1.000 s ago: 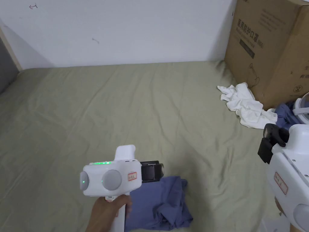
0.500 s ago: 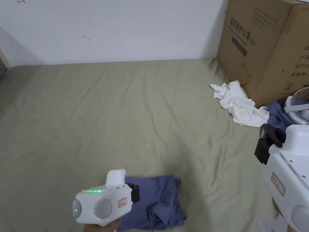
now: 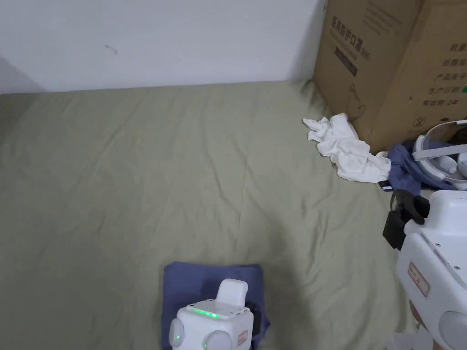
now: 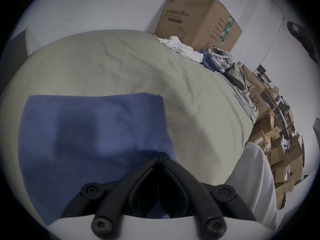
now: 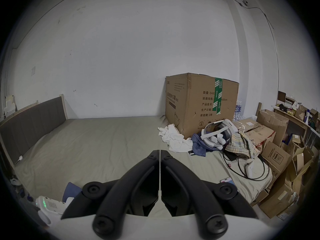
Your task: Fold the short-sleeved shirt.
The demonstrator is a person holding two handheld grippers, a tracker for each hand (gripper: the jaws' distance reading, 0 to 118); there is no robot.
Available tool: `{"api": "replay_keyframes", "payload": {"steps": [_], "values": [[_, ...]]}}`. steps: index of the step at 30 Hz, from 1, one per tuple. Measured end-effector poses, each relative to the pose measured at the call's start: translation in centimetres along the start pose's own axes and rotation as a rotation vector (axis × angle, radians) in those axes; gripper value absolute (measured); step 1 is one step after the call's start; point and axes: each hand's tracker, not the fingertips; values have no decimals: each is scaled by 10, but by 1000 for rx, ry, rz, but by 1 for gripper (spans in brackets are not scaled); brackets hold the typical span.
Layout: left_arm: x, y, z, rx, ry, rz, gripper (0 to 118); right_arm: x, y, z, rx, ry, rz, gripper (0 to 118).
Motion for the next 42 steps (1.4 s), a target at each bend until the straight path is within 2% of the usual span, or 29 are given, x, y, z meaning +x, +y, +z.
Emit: {"api": "replay_keyframes", "payload": {"steps": [5,11,17,26,35,42], "values": [[-5,4,9,32,5,29,4,1,2,2,5,-2,4,3],[-11,29,62,210,-6,28,4,-4,8,4,26,14,-1,3],[-18,65,140,425,81,-67,4,-21,19,10,71,49,-2,3],[-50,102,233,682,229,-64,4,-50,35,17,131,101,4,3],[-94,104,291,835,371,4,4,-71,43,21,172,130,20,3],[-113,92,312,869,441,42,4,-77,39,22,178,145,23,3]]}}
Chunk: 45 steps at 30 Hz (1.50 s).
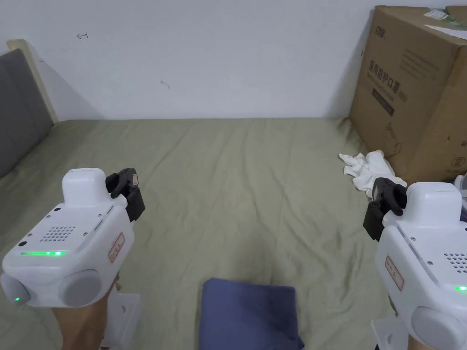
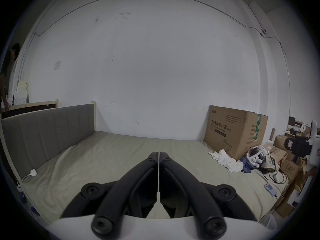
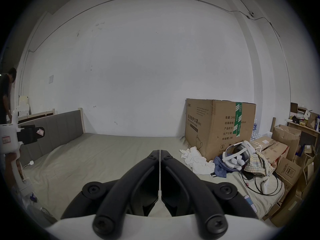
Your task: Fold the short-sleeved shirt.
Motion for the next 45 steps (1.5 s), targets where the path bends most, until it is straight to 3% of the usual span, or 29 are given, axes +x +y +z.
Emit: {"api": "replay_keyframes", "payload": {"steps": [11,28,35,38,40,42,44,45], "values": [[-12,-14,6,-39,1,34,4,-21,-38,-18,-128,63,-18,3],[-41,-58,10,-203,0,98,4,-104,-219,-80,-558,208,14,3],[-46,-77,4,-283,-6,133,4,-113,-284,-93,-728,187,71,3],[-43,-93,-7,-391,-48,196,6,-109,-285,-86,-663,184,13,3],[-40,-106,-17,-483,-78,240,14,-110,-284,-87,-662,184,20,3],[-35,-122,-30,-580,-101,284,40,-110,-282,-86,-661,191,37,3],[-29,-139,-44,-679,-124,333,82,-109,-281,-86,-661,193,31,3],[-24,-149,-51,-747,-133,336,87,-109,-281,-86,-663,194,23,3]]}}
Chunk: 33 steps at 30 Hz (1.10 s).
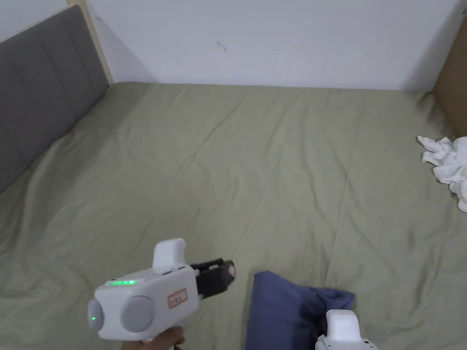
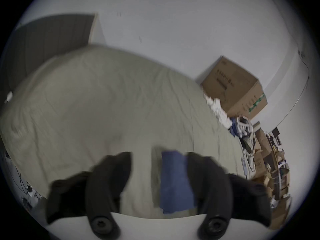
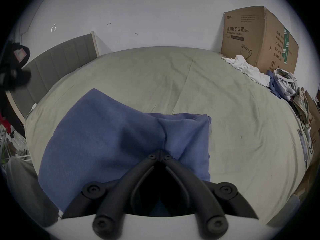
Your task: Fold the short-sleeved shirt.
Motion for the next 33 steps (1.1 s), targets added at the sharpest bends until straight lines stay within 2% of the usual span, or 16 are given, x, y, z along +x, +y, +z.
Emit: {"api": "replay_keyframes", "payload": {"steps": [1,6,13,16,18,20,23,26,31,33], "values": [[0,-4,-11,-26,-24,11,88,2,0,0,-1,3,-6,3],[-1,-16,-60,-184,-86,31,113,3,0,0,-2,8,-5,3],[-7,-19,-110,-349,-101,50,114,6,-2,-1,1,23,21,3],[-6,-23,-120,-377,-156,69,112,6,-2,-1,1,28,25,3],[-1,-28,-125,-400,-156,32,94,7,-2,-1,2,30,18,3],[4,-34,-127,-408,-167,5,51,7,-2,-1,2,32,9,3],[7,-37,-130,-398,-151,11,40,11,2,-1,-14,48,-36,3],[-1,-35,-127,-406,-173,53,33,17,17,14,-33,92,-122,3],[-4,-14,-109,-388,-223,-4,30,32,29,28,95,63,-94,3],[-10,0,-103,-377,-186,-44,30,37,44,40,139,57,-83,3]]}}
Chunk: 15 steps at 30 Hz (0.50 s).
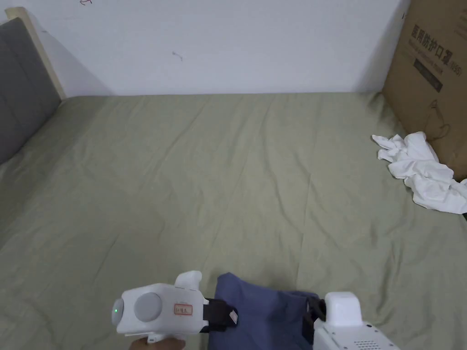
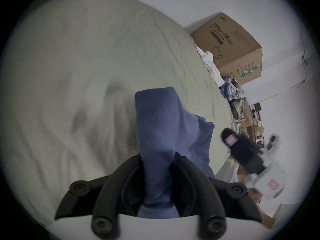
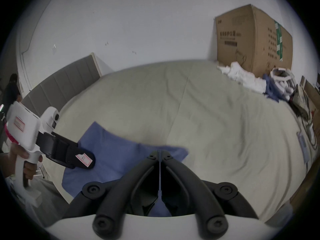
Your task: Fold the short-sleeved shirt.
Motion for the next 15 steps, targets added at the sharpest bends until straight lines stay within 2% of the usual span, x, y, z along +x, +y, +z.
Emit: {"api": "replay_keyframes", "payload": {"steps": [5,15], "values": [[-43,20,47,35,72,-4,30,-5,33,19,107,-40,67,3],[-180,55,201,128,416,36,30,-48,78,17,201,-5,86,3]]}}
